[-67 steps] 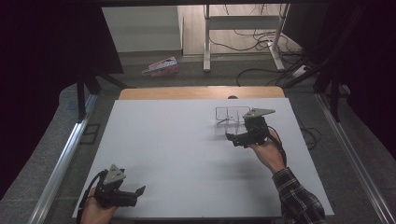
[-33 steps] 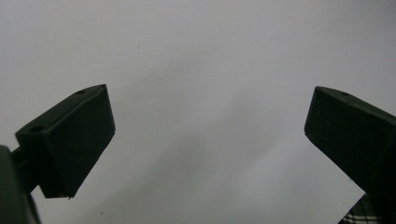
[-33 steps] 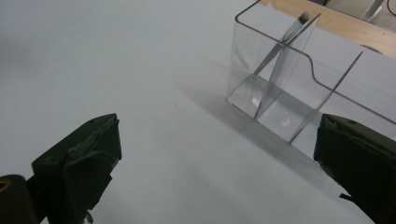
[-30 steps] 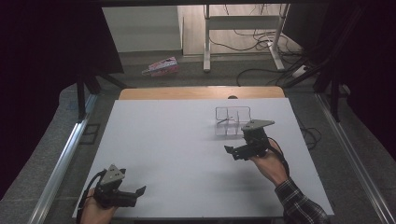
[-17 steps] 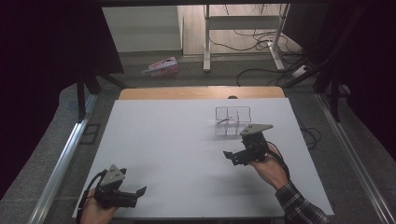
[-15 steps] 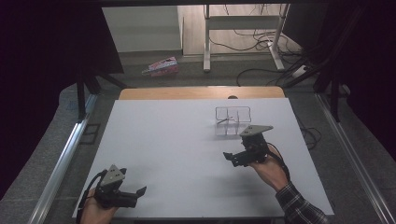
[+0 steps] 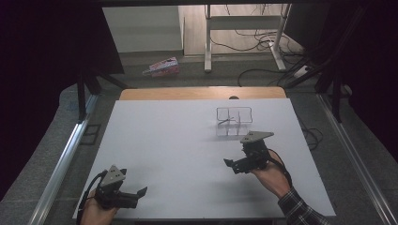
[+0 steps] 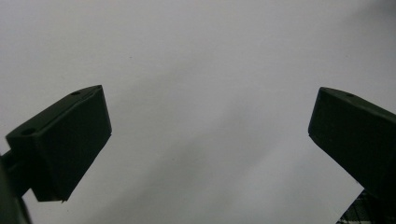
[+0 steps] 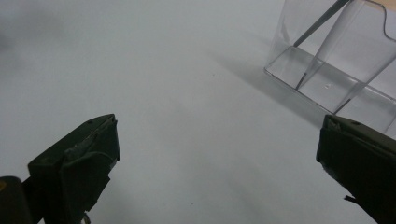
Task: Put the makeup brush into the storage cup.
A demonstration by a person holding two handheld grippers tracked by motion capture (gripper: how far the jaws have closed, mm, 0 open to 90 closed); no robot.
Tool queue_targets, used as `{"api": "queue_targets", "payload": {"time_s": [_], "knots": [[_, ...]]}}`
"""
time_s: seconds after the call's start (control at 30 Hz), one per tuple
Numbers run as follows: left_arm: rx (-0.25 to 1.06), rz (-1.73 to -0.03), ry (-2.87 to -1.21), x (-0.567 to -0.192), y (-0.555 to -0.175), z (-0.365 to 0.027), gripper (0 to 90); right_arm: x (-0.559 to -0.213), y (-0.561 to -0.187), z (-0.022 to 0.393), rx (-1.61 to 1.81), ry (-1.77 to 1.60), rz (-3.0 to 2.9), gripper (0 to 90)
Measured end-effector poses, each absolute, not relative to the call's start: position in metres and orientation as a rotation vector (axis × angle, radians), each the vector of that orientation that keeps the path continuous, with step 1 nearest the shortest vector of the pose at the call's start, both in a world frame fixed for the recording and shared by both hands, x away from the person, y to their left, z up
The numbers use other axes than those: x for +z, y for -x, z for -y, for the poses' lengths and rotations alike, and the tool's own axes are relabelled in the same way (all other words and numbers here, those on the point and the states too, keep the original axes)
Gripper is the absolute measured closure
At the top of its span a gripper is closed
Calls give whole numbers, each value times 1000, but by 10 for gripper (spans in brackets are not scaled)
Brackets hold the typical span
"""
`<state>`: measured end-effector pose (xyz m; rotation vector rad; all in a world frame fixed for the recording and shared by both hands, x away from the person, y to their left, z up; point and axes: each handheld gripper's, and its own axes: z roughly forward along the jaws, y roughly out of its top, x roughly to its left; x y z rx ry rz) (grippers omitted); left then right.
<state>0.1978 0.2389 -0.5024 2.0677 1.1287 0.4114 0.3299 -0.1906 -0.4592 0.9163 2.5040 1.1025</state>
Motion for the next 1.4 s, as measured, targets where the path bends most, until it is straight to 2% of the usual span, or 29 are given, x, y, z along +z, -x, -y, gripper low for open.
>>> {"api": "queue_targets", "payload": {"time_s": [1.4], "knots": [[432, -1191, -2088, -503, -199, -238, 0, -463, -298, 213, 1033, -945, -2464, 0]]}}
